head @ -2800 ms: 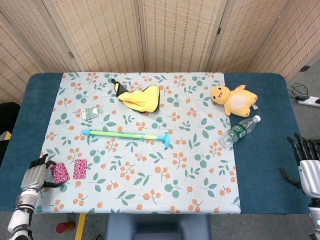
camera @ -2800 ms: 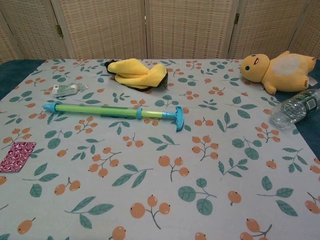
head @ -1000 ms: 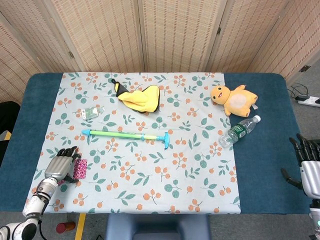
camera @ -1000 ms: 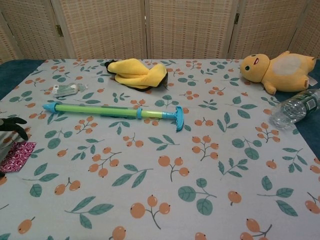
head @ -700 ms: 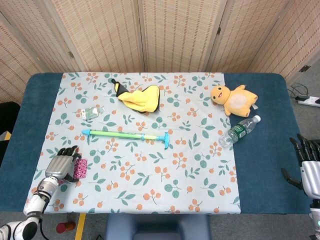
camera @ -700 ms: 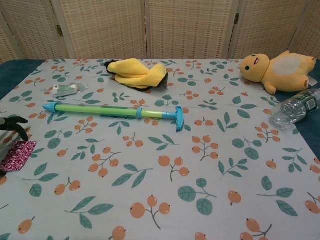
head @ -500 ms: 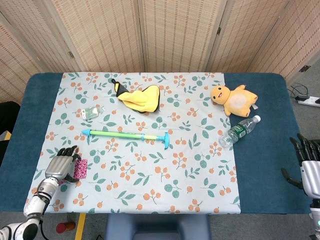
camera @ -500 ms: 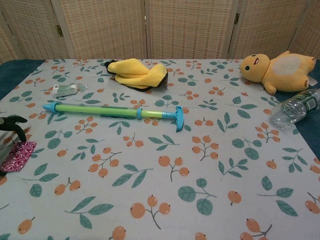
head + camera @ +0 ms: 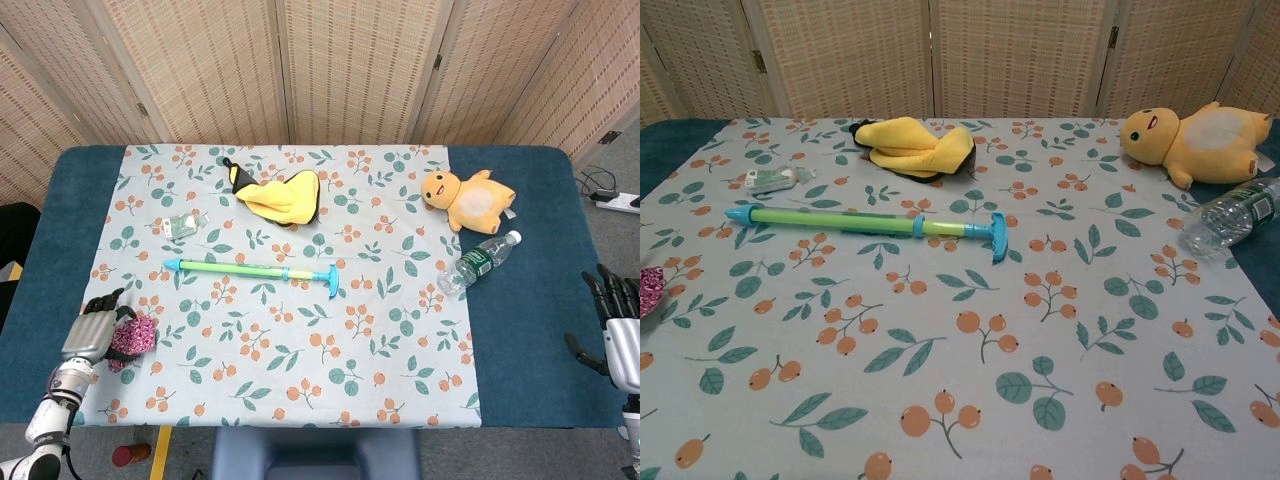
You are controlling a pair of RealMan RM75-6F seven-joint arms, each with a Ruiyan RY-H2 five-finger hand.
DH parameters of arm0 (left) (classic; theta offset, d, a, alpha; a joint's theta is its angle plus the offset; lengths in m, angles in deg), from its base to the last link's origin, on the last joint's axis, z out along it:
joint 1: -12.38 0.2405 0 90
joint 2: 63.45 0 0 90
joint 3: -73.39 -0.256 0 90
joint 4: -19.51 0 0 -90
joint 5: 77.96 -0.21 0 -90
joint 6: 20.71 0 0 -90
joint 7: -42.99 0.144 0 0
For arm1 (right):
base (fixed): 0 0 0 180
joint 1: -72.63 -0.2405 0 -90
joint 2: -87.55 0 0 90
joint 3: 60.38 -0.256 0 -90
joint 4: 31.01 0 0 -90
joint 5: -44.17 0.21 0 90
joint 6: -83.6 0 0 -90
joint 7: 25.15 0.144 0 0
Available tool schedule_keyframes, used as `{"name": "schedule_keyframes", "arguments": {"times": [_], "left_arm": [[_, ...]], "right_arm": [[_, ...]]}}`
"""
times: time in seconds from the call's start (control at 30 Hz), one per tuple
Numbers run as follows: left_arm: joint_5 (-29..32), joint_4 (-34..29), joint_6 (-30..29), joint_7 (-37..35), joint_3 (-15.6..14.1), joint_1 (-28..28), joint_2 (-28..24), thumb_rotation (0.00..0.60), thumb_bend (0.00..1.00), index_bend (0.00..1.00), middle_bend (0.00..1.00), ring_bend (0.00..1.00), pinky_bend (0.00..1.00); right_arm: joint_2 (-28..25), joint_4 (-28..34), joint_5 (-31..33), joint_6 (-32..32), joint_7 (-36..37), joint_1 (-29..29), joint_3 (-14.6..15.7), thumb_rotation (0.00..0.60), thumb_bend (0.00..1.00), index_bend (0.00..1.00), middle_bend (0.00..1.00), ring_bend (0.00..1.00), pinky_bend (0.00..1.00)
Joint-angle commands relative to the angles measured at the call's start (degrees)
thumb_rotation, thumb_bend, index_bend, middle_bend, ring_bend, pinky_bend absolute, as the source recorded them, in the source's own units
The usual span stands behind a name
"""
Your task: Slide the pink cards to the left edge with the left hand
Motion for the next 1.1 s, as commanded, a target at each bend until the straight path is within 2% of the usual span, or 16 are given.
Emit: {"name": "schedule_keyframes", "arguments": {"times": [0.03, 0.37, 1.1], "left_arm": [[1.63, -0.22, -0.22, -0.92, -0.04, 1.16, -0.80, 0.600, 0.13, 0.36, 0.00, 0.00, 0.00], [3.62, -0.69, -1.81, -1.42, -0.47, 3.38, -0.97, 0.600, 0.13, 0.36, 0.00, 0.00, 0.00], [5.63, -0.32, -1.20, 1.09, -0.32, 3.30, 0.02, 0.600, 0.14, 0.33, 0.00, 0.00, 0.00]], "right_arm": [[-0.03, -0.04, 0.06, 0.19, 0.00, -0.17, -0.10, 0.600, 0.33, 0.00, 0.00, 0.00, 0.00], [0.04, 0.10, 0.05, 0.64, -0.27, -0.59, -0.17, 0.600, 0.33, 0.00, 0.00, 0.00, 0.00], [0.09, 0.15, 0.19, 0.40, -0.21, -0.34, 0.02, 0.600, 0.33, 0.00, 0.00, 0.00, 0.00]]}}
